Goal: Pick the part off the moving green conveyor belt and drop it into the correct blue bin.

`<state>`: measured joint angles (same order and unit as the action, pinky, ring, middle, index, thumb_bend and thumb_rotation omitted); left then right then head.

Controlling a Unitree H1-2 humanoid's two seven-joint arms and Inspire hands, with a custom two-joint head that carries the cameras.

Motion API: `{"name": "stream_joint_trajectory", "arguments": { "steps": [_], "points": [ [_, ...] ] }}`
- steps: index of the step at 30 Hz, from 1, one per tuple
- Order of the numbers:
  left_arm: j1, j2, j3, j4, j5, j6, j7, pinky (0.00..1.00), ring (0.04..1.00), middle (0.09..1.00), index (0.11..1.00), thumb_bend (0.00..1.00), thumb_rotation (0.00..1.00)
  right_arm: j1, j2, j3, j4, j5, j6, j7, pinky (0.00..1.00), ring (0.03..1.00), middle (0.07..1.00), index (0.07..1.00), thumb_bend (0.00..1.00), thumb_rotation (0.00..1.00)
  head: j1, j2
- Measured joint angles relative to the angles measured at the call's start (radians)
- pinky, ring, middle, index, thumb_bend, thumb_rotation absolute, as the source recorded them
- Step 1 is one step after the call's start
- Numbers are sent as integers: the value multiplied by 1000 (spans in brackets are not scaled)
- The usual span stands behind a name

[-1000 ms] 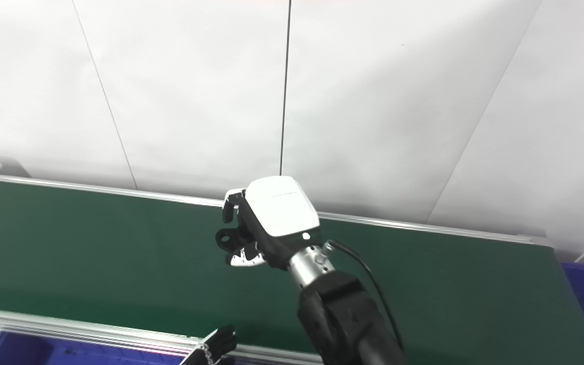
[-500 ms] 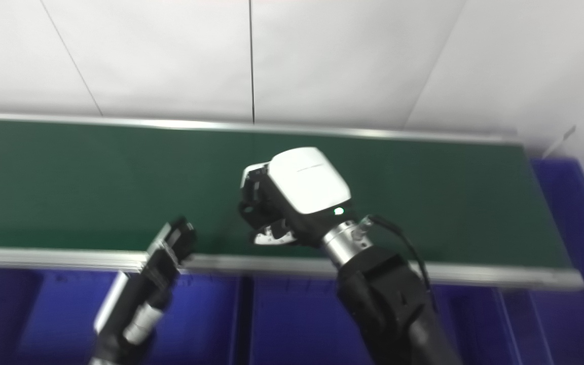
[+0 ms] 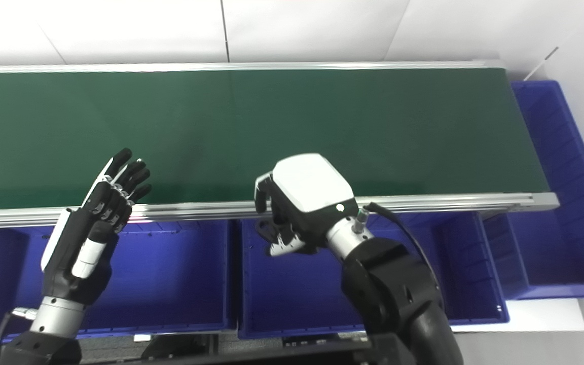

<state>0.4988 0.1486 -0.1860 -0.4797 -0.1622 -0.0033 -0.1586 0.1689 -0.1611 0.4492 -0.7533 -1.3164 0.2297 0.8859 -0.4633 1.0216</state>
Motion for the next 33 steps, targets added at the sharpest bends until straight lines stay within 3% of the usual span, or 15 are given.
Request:
{"name": "stream_joint_trajectory", "arguments": {
  "steps": [5, 6, 10, 13, 15, 16, 19, 20, 25, 33],
  "points": [
    [1, -10, -3, -3, -2, 5, -1, 903, 923, 934, 955, 780, 771, 64, 9, 5, 115, -25, -23, -39, 204, 282, 409, 523, 520, 0, 3, 0],
    [1, -16, -5, -5, -1, 5, -1, 898, 921, 933, 952, 781, 773, 73, 8, 8, 152, -32, -27, -51, 191, 265, 439, 503, 525, 0, 5, -2],
    [2, -27, -9, -15, 7, 6, -1, 902, 922, 933, 954, 786, 775, 86, -5, 13, 226, -40, -51, -85, 200, 275, 470, 486, 530, 0, 18, -5],
    [3, -34, -11, -15, 16, 9, 0, 906, 923, 928, 951, 784, 776, 74, -5, 20, 241, -66, -53, -75, 205, 284, 410, 512, 523, 0, 31, -8],
    [4, -44, -11, -15, 17, 9, 0, 908, 925, 927, 951, 785, 782, 63, -5, 26, 257, -86, -54, -65, 211, 293, 449, 501, 526, 5, 37, -11],
    [4, -49, -12, -15, 18, 10, 0, 907, 924, 924, 949, 788, 781, 60, -5, 29, 263, -98, -54, -50, 279, 382, 529, 575, 640, 162, 37, -11],
    [6, -56, -13, -20, 31, 17, 1, 905, 924, 923, 945, 790, 775, 56, -9, 39, 268, -145, -56, 22, 405, 533, 642, 695, 831, 420, 46, -17],
    [6, -56, -13, -20, 33, 18, 1, 906, 925, 923, 945, 788, 774, 56, -10, 40, 268, -159, -56, 43, 445, 570, 671, 710, 872, 462, 46, -17],
    [5, -57, -12, -20, 38, 18, 1, 905, 922, 917, 942, 777, 768, 57, -7, 38, 268, -192, -56, 74, 541, 674, 755, 742, 994, 635, 63, -25],
    [5, -57, -11, -11, 39, 17, 1, 903, 917, 915, 938, 787, 750, 55, 0, 39, 265, -194, -59, 111, 549, 678, 761, 758, 1000, 747, 83, -34]
  ]
}}
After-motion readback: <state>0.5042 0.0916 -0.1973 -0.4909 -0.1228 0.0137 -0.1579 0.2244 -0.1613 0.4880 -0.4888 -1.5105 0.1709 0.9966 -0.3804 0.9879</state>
